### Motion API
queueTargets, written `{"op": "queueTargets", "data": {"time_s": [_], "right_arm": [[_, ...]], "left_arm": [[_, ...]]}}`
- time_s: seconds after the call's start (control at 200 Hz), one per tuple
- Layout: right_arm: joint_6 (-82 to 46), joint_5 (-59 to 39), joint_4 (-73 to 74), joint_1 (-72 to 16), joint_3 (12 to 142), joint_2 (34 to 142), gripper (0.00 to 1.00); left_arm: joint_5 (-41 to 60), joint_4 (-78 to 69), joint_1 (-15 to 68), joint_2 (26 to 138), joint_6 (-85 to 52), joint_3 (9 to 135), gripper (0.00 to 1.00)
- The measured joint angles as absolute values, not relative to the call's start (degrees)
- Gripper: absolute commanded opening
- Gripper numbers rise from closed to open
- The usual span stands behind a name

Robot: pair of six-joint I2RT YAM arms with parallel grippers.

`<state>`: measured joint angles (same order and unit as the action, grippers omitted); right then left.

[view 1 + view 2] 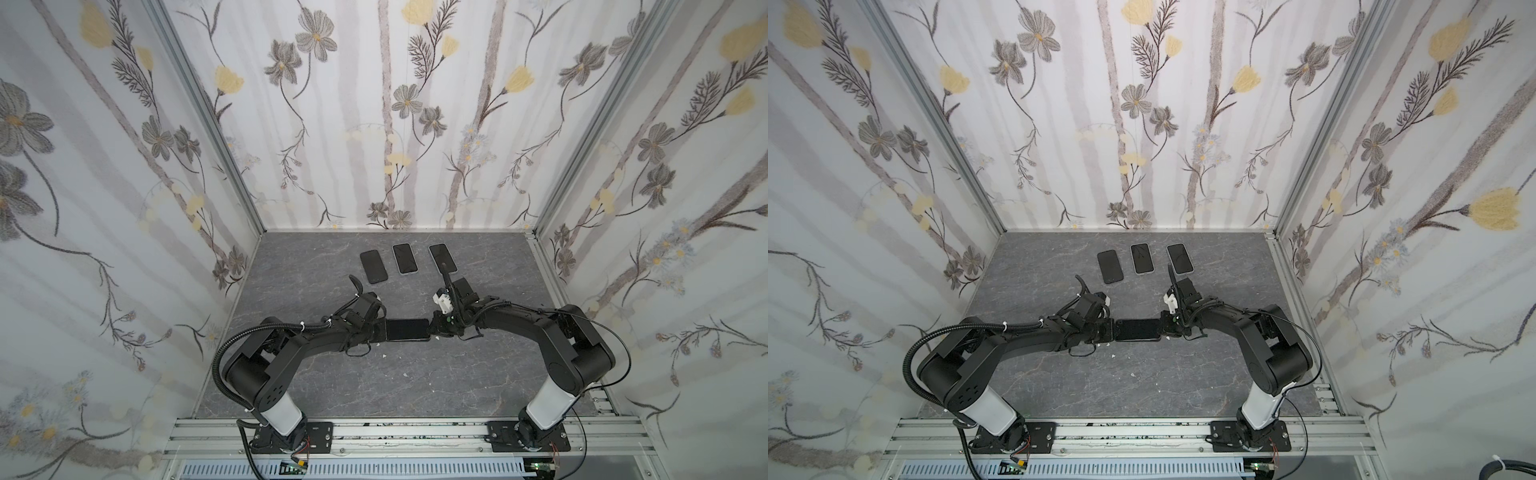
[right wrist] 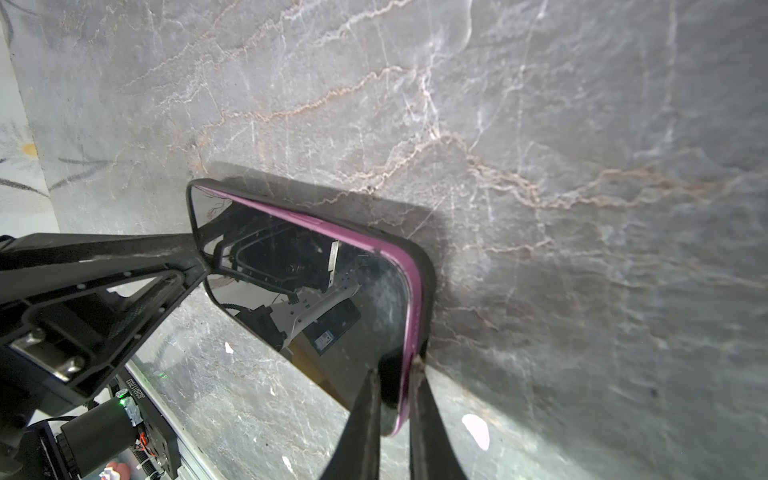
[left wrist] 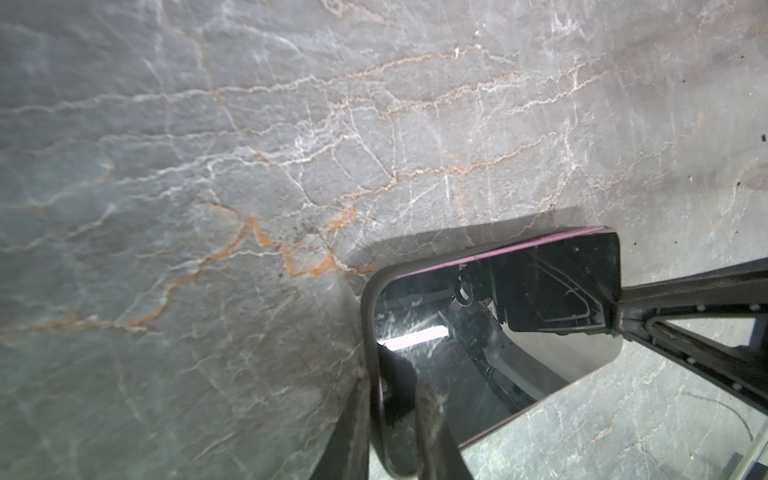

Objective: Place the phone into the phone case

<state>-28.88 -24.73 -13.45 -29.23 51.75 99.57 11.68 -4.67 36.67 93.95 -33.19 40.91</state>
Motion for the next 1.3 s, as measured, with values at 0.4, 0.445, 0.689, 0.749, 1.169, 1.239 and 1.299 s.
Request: {"op": "queueTargets", "data": {"time_s": [0.4, 0.445, 0.689, 0.749, 1.169, 1.239, 1.299], "right_arm": [[-28.84, -20.73, -16.47, -30.09, 52.40, 96.64, 0.23], [-28.82, -20.32, -16.78, -30.09, 52.42, 95.96, 0.22], [-28.40, -19.84, -17.82, -30.26, 52.01, 95.35, 0.14], [-28.40, -20.47, -17.76, -30.26, 51.62, 95.35, 0.13], [-28.21, -22.79, -17.02, -30.74, 51.70, 97.08, 0.08], [-28.21, -22.76, -17.23, -30.72, 51.88, 97.38, 0.08], [-28.18, -22.83, -17.10, -30.72, 51.96, 97.62, 0.08]], "left_arm": [[10.74, -4.91, 36.75, 93.69, -32.99, 40.49, 0.17], [10.74, -4.93, 36.75, 93.67, -32.99, 40.47, 0.17], [10.55, -4.99, 36.75, 93.47, -32.93, 40.38, 0.17], [10.55, -4.97, 36.75, 93.45, -32.93, 40.38, 0.17], [10.28, -4.64, 36.75, 93.08, -32.93, 40.18, 0.17], [10.28, -4.64, 36.75, 93.08, -32.93, 40.18, 0.17], [10.20, -4.54, 36.75, 93.08, -32.93, 40.21, 0.17]]}}
